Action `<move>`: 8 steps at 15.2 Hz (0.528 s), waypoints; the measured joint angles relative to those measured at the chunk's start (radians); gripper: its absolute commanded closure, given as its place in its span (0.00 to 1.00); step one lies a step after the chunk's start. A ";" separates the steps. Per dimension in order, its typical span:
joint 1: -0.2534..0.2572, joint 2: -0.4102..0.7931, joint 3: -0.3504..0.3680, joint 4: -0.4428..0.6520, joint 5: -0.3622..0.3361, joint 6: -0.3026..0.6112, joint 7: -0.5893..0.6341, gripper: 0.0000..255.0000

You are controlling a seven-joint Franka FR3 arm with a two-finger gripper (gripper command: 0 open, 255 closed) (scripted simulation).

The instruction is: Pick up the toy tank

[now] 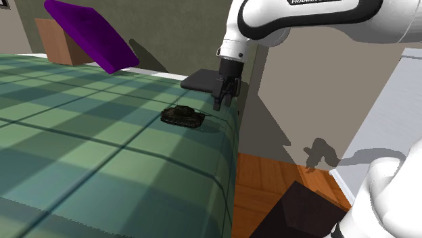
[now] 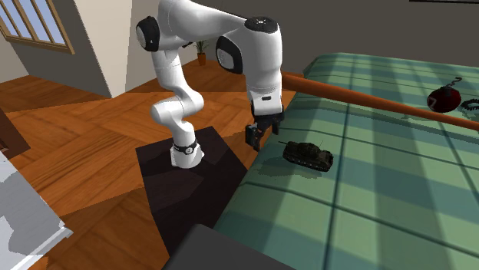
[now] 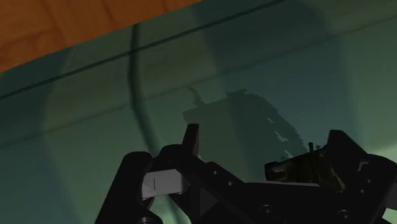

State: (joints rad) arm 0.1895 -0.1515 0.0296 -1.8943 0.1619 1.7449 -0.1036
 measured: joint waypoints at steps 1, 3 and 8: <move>0.006 0.024 0.005 0.032 0.000 -0.003 -0.008 0.00; 0.021 0.085 0.021 0.112 0.000 -0.011 -0.014 0.00; 0.058 0.257 0.056 0.337 -0.013 -0.036 -0.034 0.00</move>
State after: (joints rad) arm 0.2472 0.1055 0.0859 -1.5571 0.1487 1.7092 -0.1376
